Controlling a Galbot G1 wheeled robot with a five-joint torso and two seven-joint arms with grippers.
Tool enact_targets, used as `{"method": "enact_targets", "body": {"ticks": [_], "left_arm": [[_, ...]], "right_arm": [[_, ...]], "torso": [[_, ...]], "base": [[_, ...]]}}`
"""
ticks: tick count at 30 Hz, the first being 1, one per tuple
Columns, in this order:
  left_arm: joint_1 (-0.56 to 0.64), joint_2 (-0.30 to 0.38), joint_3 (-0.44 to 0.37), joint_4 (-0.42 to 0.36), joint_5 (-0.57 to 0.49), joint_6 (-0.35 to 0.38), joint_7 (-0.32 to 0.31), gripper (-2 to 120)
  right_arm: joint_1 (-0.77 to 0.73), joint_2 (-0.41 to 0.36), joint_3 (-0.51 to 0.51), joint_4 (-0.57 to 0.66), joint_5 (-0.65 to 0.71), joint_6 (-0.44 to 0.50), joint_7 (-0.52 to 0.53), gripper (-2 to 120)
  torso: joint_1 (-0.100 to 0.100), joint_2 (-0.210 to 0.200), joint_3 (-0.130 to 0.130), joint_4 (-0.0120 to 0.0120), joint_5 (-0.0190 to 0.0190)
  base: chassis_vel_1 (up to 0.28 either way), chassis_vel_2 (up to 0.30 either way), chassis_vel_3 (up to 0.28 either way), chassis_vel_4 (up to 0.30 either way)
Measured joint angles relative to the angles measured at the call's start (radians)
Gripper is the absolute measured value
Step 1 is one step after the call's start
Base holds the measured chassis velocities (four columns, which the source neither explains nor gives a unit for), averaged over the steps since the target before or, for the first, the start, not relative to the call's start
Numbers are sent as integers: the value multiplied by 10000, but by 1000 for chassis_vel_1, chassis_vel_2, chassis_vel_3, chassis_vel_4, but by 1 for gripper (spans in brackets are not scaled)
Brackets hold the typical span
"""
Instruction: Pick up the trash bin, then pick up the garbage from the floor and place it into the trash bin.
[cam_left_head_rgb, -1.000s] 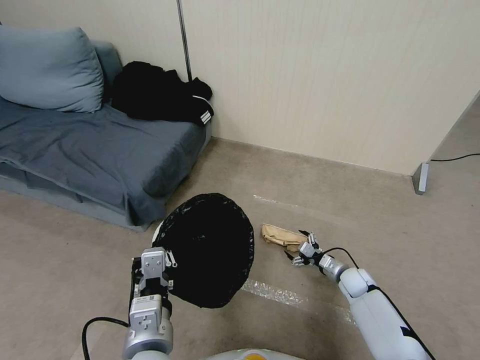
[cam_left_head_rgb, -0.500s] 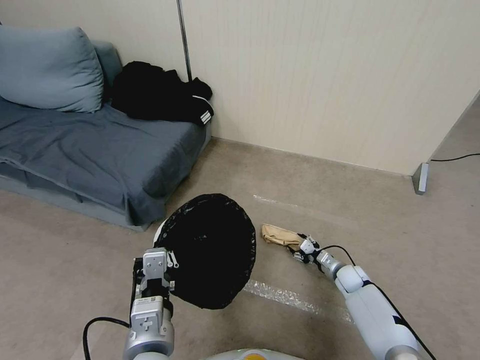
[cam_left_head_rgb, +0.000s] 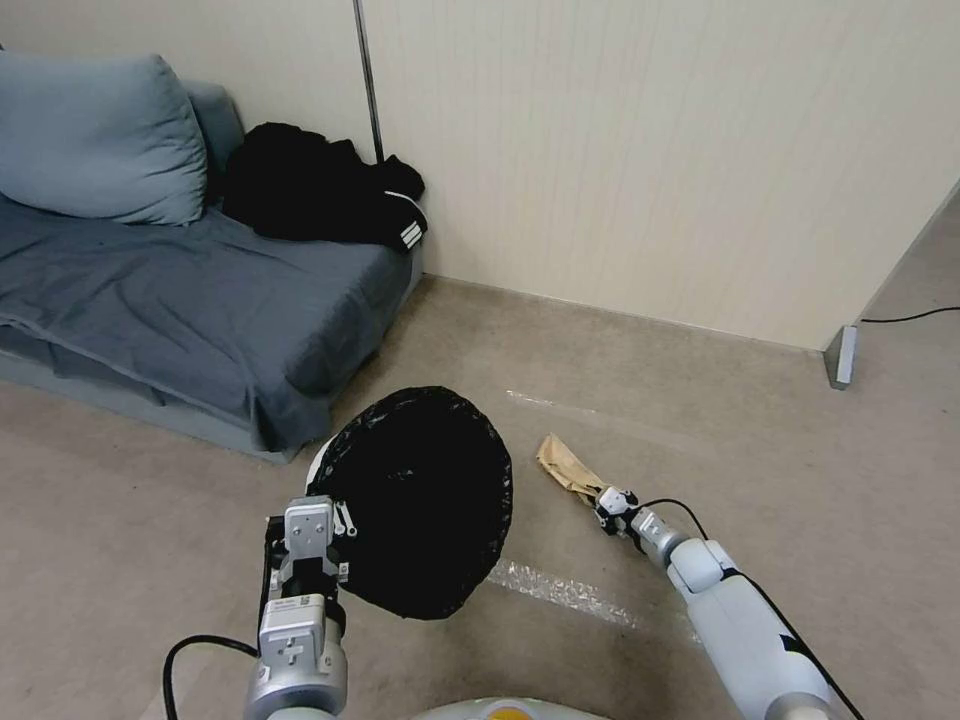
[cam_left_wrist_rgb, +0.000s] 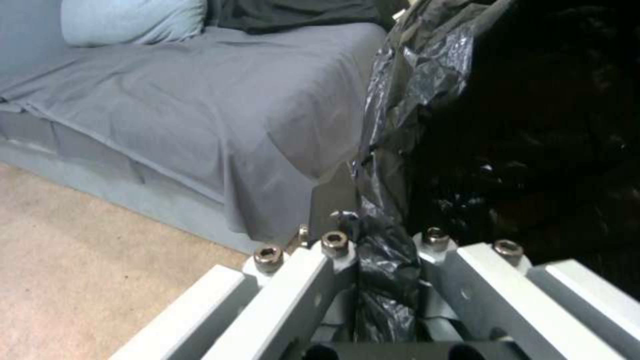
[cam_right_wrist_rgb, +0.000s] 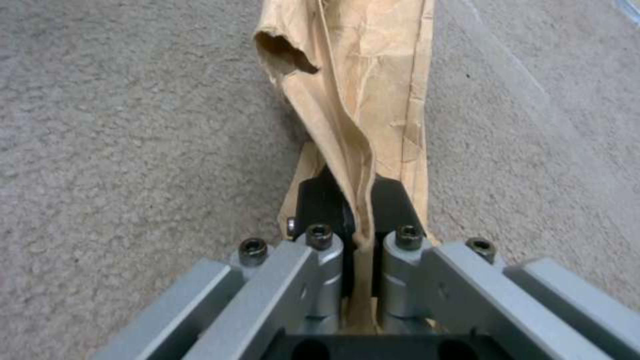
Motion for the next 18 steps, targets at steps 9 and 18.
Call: {"method": "enact_targets", "body": {"ticks": [9,18], "left_arm": [[-68,32,51,205,-82,-6,29,1],[-361,144,-90,531,-685,144,138,1]], "right_arm": [[-331,-19,69,626,476,196,425,0],[-1825,-67,140,5058,2238,442,701,0]], "torso": [[0,0,0,-1,-2],[0,0,0,-2,-3]], "base": [[0,0,0,0],[0,0,0,0]]}}
